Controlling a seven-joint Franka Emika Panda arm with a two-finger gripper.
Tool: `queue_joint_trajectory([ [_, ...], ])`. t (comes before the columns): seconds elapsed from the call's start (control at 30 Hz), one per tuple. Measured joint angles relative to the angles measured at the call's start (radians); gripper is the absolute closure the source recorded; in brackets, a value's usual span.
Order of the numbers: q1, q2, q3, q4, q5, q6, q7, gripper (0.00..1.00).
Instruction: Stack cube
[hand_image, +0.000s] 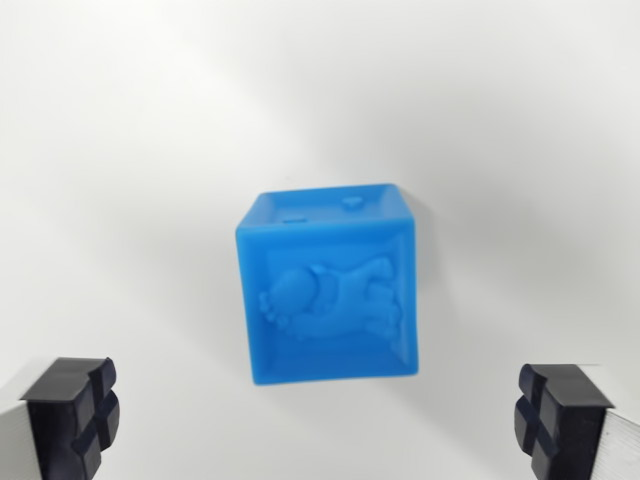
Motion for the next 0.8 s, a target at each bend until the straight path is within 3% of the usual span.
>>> queue_joint_trajectory([
  [0.17,0.002,0.052,-0.01,0.006,-0.012,0.043,0.003,0.0],
  [0.2,0.006,0.085,-0.017,0.01,-0.018,0.066,0.006,0.0],
  [0.33,0.013,0.096,-0.022,0.014,-0.023,0.085,0.01,0.0],
  [0.57,0.026,0.169,-0.039,0.031,-0.03,0.132,0.014,0.0],
  [0.8,0.036,0.196,-0.05,0.041,-0.03,0.154,0.015,0.0],
])
